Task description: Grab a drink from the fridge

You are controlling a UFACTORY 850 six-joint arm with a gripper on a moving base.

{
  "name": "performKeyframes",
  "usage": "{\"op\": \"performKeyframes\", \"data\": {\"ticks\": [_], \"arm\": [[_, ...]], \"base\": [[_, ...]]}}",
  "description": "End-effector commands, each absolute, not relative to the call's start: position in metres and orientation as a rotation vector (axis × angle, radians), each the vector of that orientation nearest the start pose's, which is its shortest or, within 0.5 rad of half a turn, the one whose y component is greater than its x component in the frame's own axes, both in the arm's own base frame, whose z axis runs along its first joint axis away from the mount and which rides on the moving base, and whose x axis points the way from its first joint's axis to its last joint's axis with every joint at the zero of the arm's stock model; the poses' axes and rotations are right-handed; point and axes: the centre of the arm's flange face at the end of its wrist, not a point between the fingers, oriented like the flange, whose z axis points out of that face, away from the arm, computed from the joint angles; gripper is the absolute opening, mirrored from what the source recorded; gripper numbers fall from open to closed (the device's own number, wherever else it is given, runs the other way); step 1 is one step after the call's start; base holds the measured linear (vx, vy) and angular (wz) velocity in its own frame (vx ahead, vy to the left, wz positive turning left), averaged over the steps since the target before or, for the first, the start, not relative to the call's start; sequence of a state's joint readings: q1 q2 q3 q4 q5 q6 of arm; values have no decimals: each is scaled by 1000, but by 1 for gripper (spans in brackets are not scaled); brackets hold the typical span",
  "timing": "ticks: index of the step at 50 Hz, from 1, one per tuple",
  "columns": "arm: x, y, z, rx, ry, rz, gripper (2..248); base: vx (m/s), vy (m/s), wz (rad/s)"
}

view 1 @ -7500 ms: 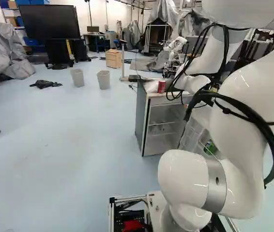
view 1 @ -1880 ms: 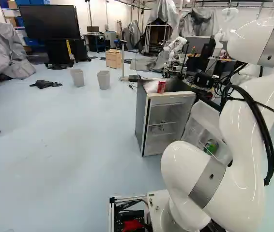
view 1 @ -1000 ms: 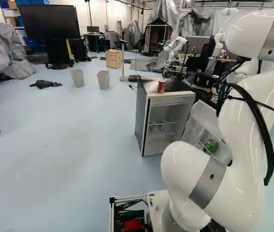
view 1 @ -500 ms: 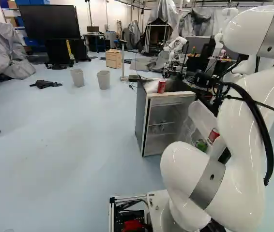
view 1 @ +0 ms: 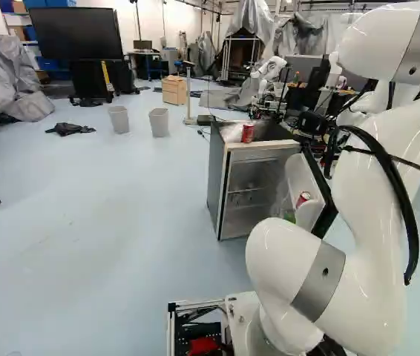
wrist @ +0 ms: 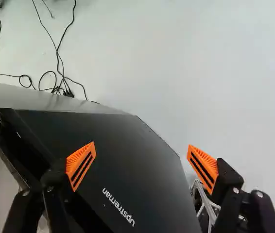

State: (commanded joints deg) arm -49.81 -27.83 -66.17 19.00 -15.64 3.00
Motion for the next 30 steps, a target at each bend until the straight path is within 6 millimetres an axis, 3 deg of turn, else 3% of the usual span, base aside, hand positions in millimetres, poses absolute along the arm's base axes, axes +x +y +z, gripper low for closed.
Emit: {"op": "performKeyframes", "data": {"ticks": [30], "arm": [[394, -420, 387, -2557, 1723, -627, 247]], "base": [[0, 0, 0]]}}
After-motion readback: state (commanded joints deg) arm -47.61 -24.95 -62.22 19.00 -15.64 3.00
